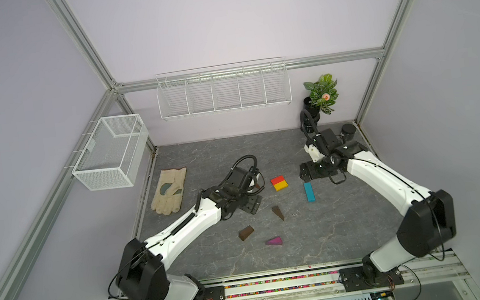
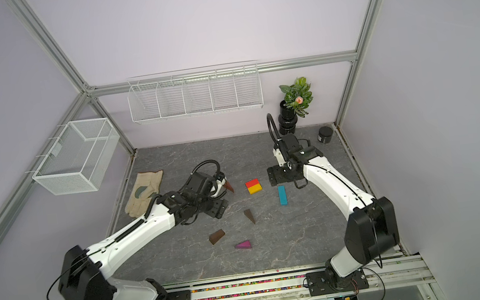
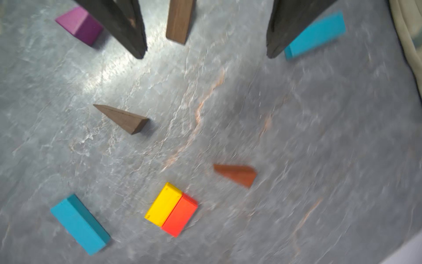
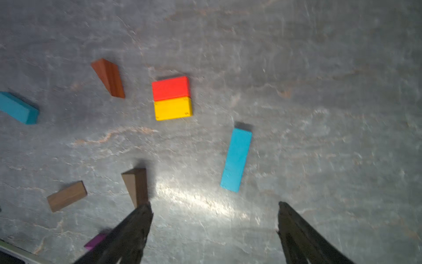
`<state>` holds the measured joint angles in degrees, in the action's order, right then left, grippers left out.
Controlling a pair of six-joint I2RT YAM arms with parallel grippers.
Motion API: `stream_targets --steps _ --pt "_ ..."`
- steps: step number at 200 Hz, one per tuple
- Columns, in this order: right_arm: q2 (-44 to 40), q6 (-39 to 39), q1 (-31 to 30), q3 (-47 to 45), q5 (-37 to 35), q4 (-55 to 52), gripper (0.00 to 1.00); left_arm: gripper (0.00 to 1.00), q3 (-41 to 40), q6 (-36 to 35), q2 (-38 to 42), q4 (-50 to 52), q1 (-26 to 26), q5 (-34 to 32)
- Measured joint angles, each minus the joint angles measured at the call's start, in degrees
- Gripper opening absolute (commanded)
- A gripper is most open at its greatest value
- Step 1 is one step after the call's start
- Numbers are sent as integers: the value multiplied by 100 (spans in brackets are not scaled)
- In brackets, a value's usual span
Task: Assemble a small pinwheel with building blocks
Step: Assemble the building block at the center of the board.
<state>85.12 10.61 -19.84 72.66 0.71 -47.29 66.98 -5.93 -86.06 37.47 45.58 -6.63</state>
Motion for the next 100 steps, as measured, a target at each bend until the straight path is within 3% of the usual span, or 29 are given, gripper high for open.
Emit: stream_targets --steps 52,100 --pt "-1023 122 568 -1110 203 72 90 81 1156 -2061 -1316 568 514 57" --pt "-1493 122 1198 -1440 396 85 90 80 1655 -3292 -2361 826 1069 -299"
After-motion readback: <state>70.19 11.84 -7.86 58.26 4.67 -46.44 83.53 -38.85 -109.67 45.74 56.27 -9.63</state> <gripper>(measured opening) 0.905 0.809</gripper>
